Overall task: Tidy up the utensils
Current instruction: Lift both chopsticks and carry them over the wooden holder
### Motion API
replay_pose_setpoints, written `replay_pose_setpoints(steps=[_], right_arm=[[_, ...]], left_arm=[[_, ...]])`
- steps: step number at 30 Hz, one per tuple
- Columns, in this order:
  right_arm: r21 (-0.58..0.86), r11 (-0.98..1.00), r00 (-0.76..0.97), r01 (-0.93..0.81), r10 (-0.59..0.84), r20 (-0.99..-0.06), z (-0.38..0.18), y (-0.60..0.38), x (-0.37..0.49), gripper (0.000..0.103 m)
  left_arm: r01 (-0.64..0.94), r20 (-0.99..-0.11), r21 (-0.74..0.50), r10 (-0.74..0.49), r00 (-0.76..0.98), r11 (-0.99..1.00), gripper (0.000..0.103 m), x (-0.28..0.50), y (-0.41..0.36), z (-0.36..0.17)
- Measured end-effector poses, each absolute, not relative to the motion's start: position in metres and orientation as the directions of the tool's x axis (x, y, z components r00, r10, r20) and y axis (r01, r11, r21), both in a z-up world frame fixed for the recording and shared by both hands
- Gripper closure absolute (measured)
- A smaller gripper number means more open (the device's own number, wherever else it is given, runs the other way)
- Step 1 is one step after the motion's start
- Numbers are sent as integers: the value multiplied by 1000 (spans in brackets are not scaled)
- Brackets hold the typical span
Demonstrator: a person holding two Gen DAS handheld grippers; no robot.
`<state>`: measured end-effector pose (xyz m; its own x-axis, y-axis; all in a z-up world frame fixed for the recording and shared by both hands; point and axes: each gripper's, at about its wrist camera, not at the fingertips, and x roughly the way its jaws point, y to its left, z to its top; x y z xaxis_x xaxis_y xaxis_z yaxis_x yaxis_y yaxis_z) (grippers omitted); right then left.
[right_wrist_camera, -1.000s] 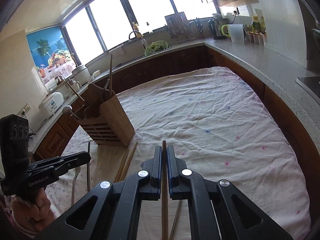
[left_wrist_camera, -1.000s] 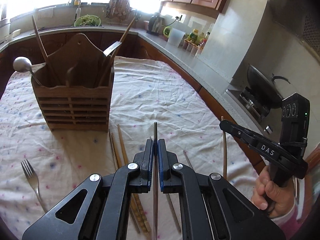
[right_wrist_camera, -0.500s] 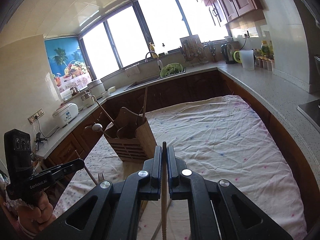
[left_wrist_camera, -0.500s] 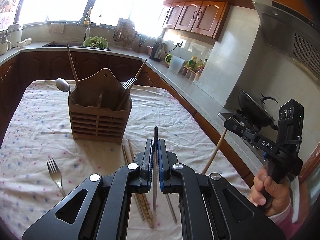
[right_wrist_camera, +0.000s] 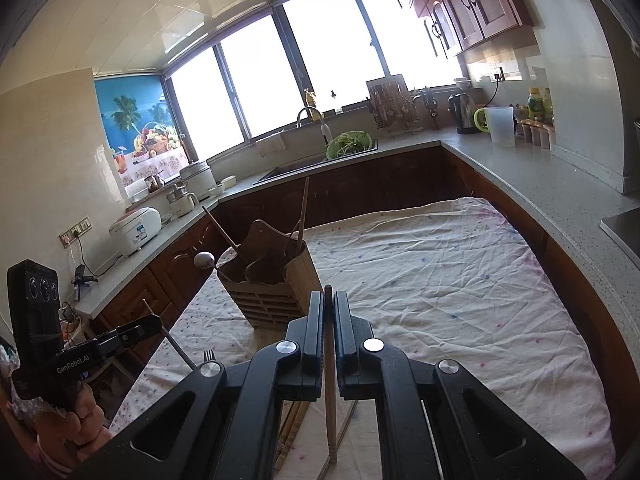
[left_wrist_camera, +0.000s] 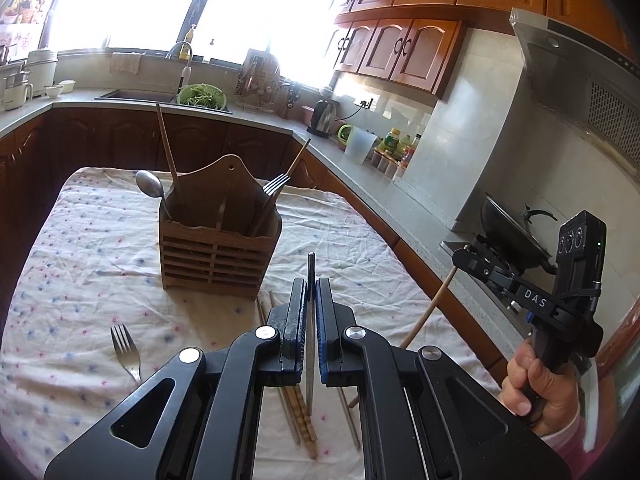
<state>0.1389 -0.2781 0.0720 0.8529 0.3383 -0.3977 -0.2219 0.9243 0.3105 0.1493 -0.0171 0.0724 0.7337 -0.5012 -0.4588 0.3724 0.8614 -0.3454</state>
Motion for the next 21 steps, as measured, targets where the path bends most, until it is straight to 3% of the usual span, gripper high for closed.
replay_pose_setpoints(steps=[21], right_arm=[[306,901,886,-307,388,-253,135,-247,178,98]], left_arm=[[299,-349,-290,-392,851,909,99,192,25,130]])
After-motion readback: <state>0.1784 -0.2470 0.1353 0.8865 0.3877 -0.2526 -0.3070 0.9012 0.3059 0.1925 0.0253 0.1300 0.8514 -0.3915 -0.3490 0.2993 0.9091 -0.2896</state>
